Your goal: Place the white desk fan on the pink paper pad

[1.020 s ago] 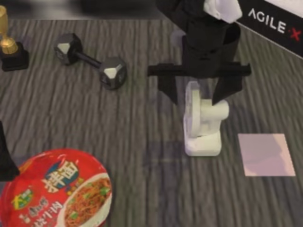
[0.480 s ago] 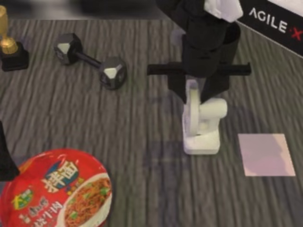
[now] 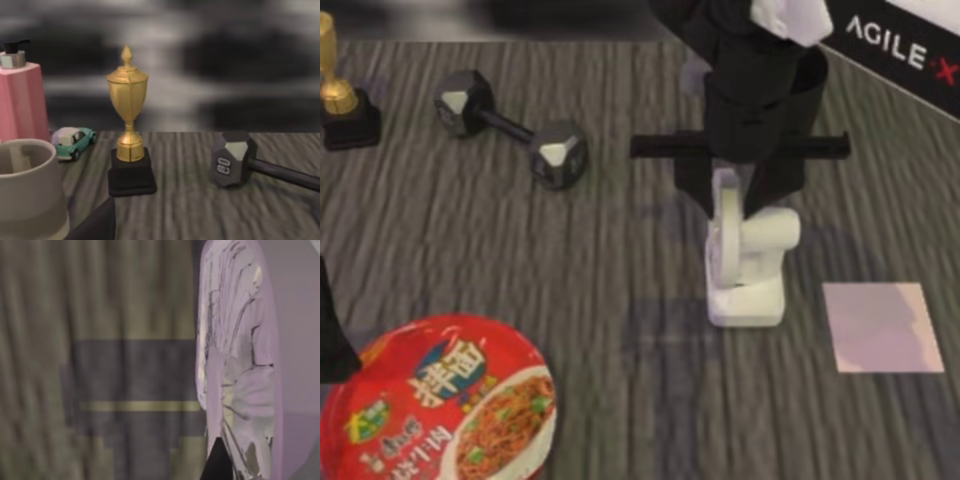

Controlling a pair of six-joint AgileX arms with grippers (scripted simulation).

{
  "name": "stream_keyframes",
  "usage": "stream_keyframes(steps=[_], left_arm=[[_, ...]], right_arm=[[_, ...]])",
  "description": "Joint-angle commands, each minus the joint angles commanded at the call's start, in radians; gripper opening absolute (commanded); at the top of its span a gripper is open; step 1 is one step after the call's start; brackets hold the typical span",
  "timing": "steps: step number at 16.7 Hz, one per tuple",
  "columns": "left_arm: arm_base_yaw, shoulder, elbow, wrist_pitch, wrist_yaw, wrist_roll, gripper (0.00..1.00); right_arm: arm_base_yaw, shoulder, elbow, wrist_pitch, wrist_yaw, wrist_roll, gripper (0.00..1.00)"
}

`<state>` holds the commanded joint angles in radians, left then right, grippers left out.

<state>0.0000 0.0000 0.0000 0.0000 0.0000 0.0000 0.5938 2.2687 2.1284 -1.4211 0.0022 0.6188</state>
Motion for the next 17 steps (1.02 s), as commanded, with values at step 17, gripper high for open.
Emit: stream_keyframes(steps=[17], left_arm=[[0.000, 0.000, 0.000, 0.000, 0.000, 0.000, 1.00]], right_arm=[[-0.002, 0.057, 0.306, -0.257, -0.009, -0.030, 0.00]])
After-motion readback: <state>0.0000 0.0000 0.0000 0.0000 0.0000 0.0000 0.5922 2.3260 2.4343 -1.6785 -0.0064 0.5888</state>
